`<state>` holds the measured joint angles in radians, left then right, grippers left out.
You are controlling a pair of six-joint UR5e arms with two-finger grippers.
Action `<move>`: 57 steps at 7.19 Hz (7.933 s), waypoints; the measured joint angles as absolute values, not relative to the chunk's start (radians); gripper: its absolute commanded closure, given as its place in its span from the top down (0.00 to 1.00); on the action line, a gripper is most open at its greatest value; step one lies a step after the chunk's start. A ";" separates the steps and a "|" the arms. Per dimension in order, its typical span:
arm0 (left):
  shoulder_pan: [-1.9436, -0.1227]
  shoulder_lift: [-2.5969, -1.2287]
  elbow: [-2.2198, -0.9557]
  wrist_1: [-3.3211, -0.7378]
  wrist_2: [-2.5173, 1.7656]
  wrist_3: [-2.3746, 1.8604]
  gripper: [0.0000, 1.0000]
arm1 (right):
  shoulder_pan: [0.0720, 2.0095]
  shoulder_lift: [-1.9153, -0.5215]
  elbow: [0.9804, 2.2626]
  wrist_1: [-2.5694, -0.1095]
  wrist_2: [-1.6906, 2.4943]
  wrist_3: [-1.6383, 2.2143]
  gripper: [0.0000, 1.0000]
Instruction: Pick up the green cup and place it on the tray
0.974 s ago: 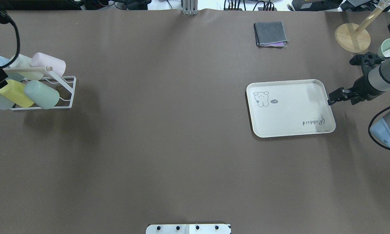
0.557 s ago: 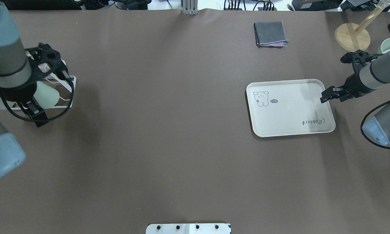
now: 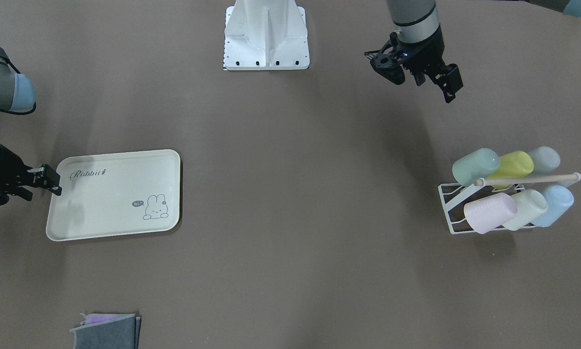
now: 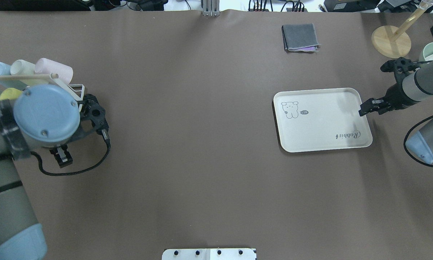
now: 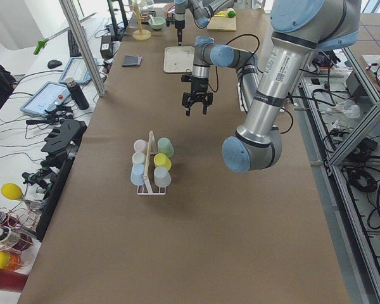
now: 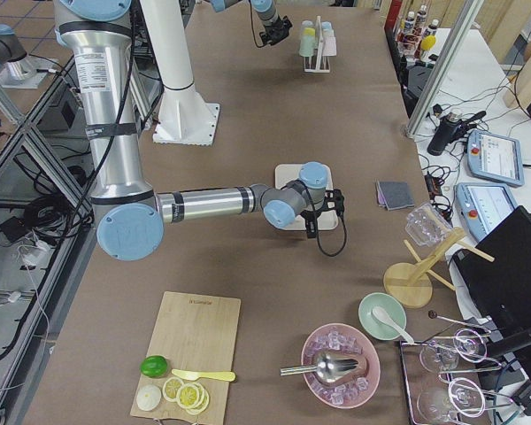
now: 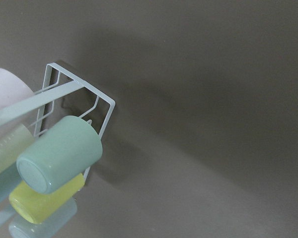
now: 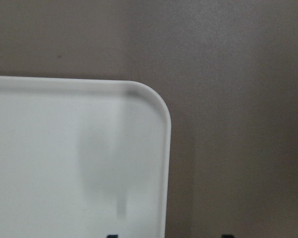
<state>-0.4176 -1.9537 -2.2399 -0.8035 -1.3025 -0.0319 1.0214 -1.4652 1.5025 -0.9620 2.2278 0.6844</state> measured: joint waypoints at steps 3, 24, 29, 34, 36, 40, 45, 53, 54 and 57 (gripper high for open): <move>-0.214 -1.874 -2.186 -0.824 -0.935 0.103 0.97 | 1.052 -1.472 1.494 -0.920 2.249 0.682 0.71; -0.228 -1.655 -1.809 -0.915 -0.246 0.386 0.97 | 1.038 -1.375 1.300 -0.776 2.354 0.703 0.23; -0.281 -1.688 -1.762 -0.928 -0.244 0.405 0.97 | 1.038 -1.374 1.294 -0.776 2.355 0.699 0.00; -0.331 -1.717 -1.687 -0.973 -0.245 0.405 0.97 | 1.038 -1.314 1.324 -0.840 2.413 0.720 0.00; -0.338 -1.721 -1.676 -0.978 -0.245 0.405 0.97 | 0.989 -1.241 1.412 -0.933 2.400 0.896 0.00; -0.352 -1.721 -1.670 -0.995 -0.247 0.405 0.71 | 0.721 -1.041 1.474 -1.020 2.142 1.287 0.00; -0.353 -1.742 -1.652 -1.009 -0.246 0.406 0.10 | 0.613 -0.960 1.465 -1.113 2.017 1.270 0.00; -0.363 -1.706 -1.819 -1.056 -0.258 0.601 0.10 | 0.635 -1.016 1.462 -1.115 2.017 1.154 1.00; -0.363 -1.683 -1.854 -1.060 -0.259 0.611 0.10 | 0.660 -1.028 1.464 -1.118 2.047 1.154 1.00; -0.365 -1.594 -1.990 -1.285 -0.328 0.846 0.05 | 0.800 -1.087 1.489 -1.182 2.192 1.086 1.00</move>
